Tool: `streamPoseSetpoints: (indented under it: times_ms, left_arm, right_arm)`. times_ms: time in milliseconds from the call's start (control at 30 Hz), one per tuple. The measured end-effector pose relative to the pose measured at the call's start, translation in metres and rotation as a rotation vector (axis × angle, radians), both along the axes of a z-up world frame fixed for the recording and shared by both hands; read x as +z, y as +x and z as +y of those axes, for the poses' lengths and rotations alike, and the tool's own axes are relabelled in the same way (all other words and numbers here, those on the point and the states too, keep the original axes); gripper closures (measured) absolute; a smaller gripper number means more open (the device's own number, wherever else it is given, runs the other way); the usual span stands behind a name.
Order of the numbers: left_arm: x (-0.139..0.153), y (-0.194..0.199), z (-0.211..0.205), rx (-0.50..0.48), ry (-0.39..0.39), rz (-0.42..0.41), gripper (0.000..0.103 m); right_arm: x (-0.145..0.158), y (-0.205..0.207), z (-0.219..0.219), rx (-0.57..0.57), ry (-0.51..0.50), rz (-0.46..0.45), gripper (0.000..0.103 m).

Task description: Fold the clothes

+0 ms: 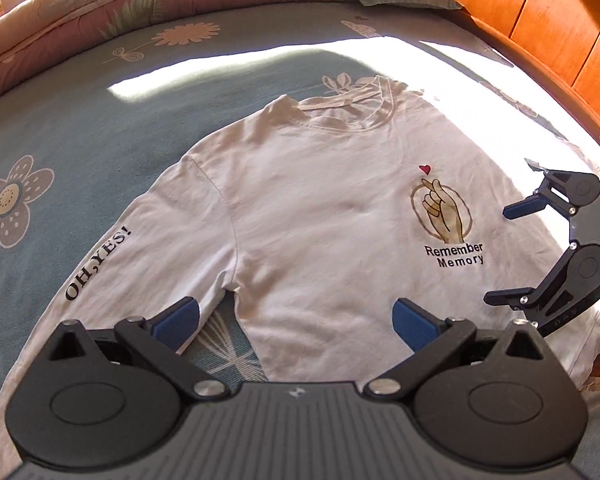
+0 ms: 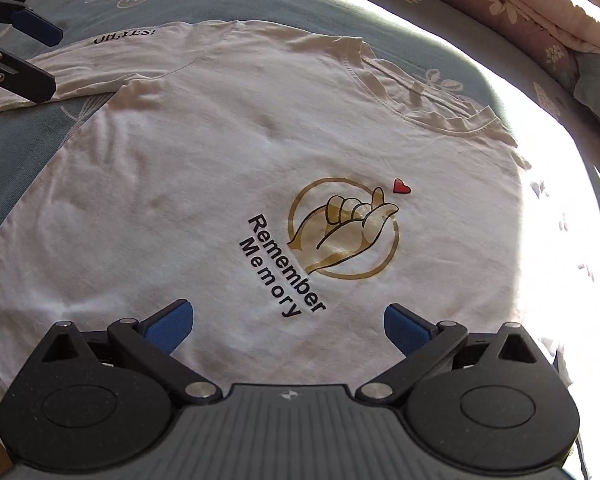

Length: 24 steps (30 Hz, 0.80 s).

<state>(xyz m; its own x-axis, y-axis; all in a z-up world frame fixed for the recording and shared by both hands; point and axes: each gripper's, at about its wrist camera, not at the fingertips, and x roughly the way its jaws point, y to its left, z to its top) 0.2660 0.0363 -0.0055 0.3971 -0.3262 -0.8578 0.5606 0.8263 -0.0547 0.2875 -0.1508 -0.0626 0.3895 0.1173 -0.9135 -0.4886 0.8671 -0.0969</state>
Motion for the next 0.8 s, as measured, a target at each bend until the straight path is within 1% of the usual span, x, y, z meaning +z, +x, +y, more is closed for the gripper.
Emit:
streamPoseSetpoints:
  times_ms: [67,133,233,333,433,500,567,633,667,733,767,800]
  left_arm:
    - [-0.013,-0.016,-0.031,-0.044,-0.003,-0.012,0.001]
    - [-0.029,-0.035,-0.054,-0.083,0.025,-0.046,0.001]
    - [-0.052,-0.053,-0.071,-0.101,0.07,-0.035,0.001]
    - [-0.067,-0.066,-0.077,-0.105,0.091,-0.012,0.001]
    - [-0.076,-0.077,-0.074,-0.088,0.089,0.056,0.001]
    - [-0.082,-0.086,-0.065,-0.087,0.101,0.102,0.001]
    - [-0.082,-0.093,-0.053,-0.078,0.114,0.128,0.001]
    - [-0.081,-0.096,-0.042,-0.067,0.122,0.181,0.001]
    - [-0.08,-0.094,-0.039,-0.053,0.121,0.208,0.001]
    - [-0.075,-0.081,-0.036,0.006,0.104,0.269,0.001]
    - [-0.071,-0.075,-0.035,0.031,0.086,0.271,0.001]
    - [-0.064,-0.066,-0.036,0.046,0.058,0.249,0.001]
  right_arm:
    - [-0.015,0.001,-0.021,0.058,0.014,0.004,0.0]
    - [-0.021,-0.003,-0.037,0.101,0.047,0.008,0.0]
    - [-0.032,-0.007,-0.051,0.148,0.097,0.006,0.0]
    - [-0.037,-0.013,-0.057,0.175,0.129,-0.035,0.0]
    - [-0.037,-0.022,-0.061,0.161,0.143,-0.069,0.0]
    - [-0.035,-0.026,-0.066,0.135,0.129,-0.041,0.0]
    - [-0.033,-0.032,-0.072,0.108,0.113,-0.012,0.0]
    - [-0.033,-0.045,-0.086,0.074,0.092,0.021,0.0]
    - [-0.033,-0.051,-0.095,0.051,0.099,0.04,0.0]
    - [-0.032,-0.057,-0.108,0.007,0.099,0.079,0.0]
    - [-0.03,-0.057,-0.111,-0.009,0.087,0.094,0.0]
    - [-0.028,-0.057,-0.114,-0.025,0.075,0.11,0.0]
